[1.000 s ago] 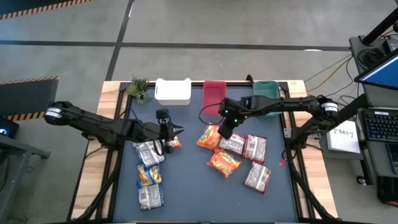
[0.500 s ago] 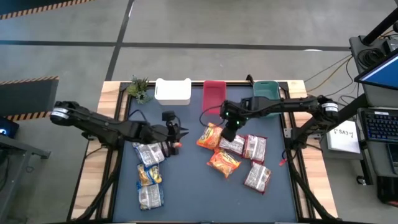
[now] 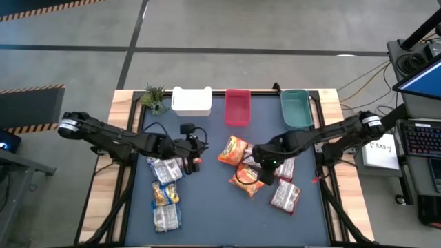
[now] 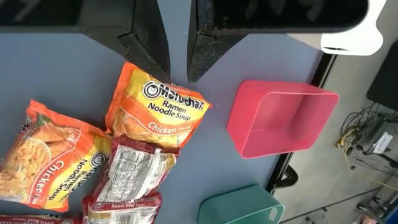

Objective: Sort Maruchan noodles
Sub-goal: Put the top right orange noodle pack into the red bin

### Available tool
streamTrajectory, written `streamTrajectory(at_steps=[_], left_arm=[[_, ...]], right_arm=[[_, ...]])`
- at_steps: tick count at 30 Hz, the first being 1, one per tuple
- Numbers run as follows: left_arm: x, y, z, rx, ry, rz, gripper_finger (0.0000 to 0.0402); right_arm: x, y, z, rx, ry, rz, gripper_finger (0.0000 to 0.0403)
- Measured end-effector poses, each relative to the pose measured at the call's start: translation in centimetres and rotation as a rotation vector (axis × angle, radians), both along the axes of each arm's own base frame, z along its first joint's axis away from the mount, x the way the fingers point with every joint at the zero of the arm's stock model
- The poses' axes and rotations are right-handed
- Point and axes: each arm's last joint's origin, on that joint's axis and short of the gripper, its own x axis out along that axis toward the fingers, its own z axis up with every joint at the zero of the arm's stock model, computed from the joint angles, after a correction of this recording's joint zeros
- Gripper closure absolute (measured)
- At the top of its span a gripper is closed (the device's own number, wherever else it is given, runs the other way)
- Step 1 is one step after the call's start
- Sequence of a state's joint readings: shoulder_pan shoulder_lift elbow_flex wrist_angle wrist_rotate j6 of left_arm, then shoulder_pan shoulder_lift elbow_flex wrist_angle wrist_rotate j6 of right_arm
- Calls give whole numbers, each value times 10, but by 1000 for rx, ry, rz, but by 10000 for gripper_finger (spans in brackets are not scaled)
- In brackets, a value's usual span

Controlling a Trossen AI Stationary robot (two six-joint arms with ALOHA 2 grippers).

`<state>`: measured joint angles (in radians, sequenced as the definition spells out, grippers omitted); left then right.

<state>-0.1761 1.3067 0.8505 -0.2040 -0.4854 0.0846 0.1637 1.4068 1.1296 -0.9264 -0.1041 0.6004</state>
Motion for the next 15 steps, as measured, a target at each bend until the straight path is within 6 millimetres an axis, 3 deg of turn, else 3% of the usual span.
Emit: streamTrajectory(at_steps=[9, 15], left_arm=[[0, 0, -1, -5, 0, 5, 364], [0, 0, -1, -5, 0, 5, 364]], right_arm=[[17, -37, -20, -109, -206, -91, 394], [18, -63, -43, -119, -257, -181, 394]])
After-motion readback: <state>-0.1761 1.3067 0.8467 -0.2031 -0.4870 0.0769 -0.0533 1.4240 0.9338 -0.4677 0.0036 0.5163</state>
